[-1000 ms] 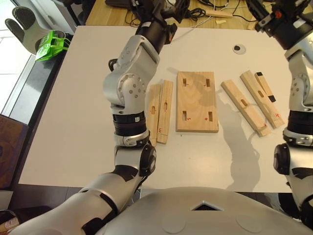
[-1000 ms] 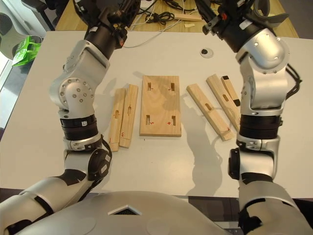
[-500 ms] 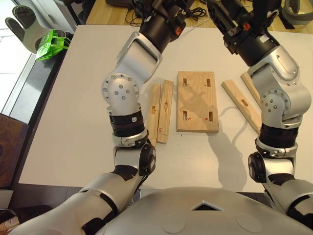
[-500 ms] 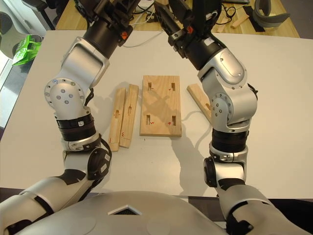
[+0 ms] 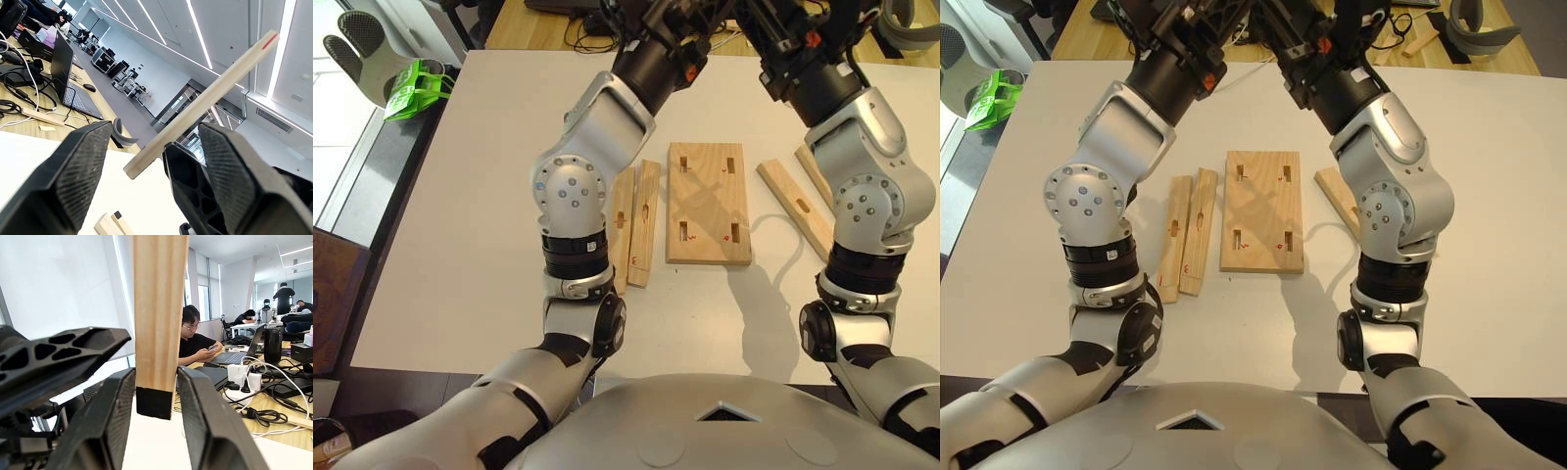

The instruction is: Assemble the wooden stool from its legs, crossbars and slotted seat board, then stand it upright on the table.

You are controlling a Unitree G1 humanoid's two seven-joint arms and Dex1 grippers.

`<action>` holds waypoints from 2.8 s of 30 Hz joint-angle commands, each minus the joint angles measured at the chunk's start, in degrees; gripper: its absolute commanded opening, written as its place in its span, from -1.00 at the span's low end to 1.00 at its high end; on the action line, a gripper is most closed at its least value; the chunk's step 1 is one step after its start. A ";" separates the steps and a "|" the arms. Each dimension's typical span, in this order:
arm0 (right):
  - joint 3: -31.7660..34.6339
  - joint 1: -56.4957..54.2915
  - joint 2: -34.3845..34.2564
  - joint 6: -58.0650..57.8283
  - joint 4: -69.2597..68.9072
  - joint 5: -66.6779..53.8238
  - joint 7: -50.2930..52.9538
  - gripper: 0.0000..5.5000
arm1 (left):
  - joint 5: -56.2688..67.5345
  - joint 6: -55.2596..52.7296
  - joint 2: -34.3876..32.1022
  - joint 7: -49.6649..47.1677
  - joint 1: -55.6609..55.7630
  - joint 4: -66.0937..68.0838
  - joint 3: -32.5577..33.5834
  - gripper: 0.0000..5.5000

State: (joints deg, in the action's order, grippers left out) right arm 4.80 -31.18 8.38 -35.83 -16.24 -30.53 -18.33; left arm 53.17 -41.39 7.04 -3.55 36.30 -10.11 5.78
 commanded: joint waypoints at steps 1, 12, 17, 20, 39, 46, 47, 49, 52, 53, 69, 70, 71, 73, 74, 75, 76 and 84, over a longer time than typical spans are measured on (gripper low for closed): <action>-0.95 0.02 1.20 -3.39 -2.28 -2.77 -1.70 -0.51 | -2.01 0.38 -0.77 2.00 -0.58 -1.45 -1.69 0.19; -1.54 1.15 4.21 -6.22 -4.00 -4.90 -4.07 -0.51 | -11.75 5.25 -4.51 8.30 -1.52 -1.05 -4.91 -0.08; -1.64 1.69 6.15 -6.00 -4.22 -4.66 -5.29 -0.51 | -12.44 4.90 -5.36 10.34 -2.68 -1.51 -5.09 -0.40; -1.62 1.81 7.28 -5.94 -4.09 -4.69 -6.25 -0.51 | -11.97 4.06 -5.48 11.51 -3.00 -1.84 -5.12 -0.56; -2.83 3.84 15.81 -6.47 -3.22 -4.70 -15.30 -0.02 | -13.90 3.23 -5.84 13.83 -3.56 -1.24 -5.29 -0.85; 4.61 2.83 27.94 -12.97 1.85 -13.44 -29.39 0.05 | -10.14 -0.05 -14.82 27.91 -3.79 -0.49 -4.80 -0.85; 6.01 1.63 29.28 -14.21 3.67 -15.20 -30.89 0.05 | -8.61 -1.49 -17.01 31.50 -4.21 -0.63 -4.68 -0.85; 8.28 -0.98 30.12 -16.53 6.29 -18.63 -31.87 0.05 | -5.76 -4.07 -20.16 37.17 -5.21 -1.68 -4.93 -0.85; 10.10 -3.75 29.30 -18.86 7.58 -22.46 -31.13 0.05 | -3.42 -6.61 -22.67 42.18 -6.35 -3.22 -6.36 -0.85; 10.08 -4.26 29.09 -19.23 7.48 -23.13 -30.91 0.05 | -2.90 -7.28 -22.97 42.94 -6.66 -3.70 -6.71 -0.85; 7.75 -7.34 29.24 -25.82 4.27 -32.19 -30.90 -0.02 | -2.98 -8.63 -24.43 46.67 -7.63 -5.08 -9.75 -0.85; 7.61 -7.16 29.18 -26.12 4.28 -32.32 -30.74 -0.09 | -2.86 -8.66 -24.32 46.63 -7.61 -5.24 -9.77 -0.85; 7.58 -7.05 29.02 -26.46 4.34 -32.57 -30.39 -0.17 | -2.71 -8.72 -24.22 46.60 -7.60 -5.45 -9.80 -0.85; 7.68 -7.00 28.69 -27.00 4.48 -33.01 -29.78 -0.25 | -2.52 -8.80 -24.11 46.58 -7.60 -5.72 -9.85 -0.85; 7.75 -7.02 28.53 -27.26 4.55 -33.20 -29.47 -0.33 | -2.48 -8.81 -24.08 46.58 -7.60 -5.79 -9.86 -0.85; 7.79 -7.02 28.38 -27.49 4.63 -33.40 -29.08 -0.38 | -2.45 -8.83 -24.06 46.59 -7.60 -5.84 -9.85 -0.85; 7.89 -7.04 28.17 -27.73 4.77 -33.72 -28.60 -0.45 | -2.39 -8.85 -24.04 46.59 -7.63 -5.92 -9.83 -0.85; 7.70 -6.39 27.45 -28.69 4.32 -35.77 -26.89 -0.74 | -2.14 -8.73 -23.33 46.11 -8.31 -7.33 -10.51 -0.85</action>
State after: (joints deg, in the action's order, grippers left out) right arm 12.68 -38.02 36.45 -63.77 -11.04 -65.47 -46.17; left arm 51.23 -49.88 -16.53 43.14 27.82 -16.32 -3.84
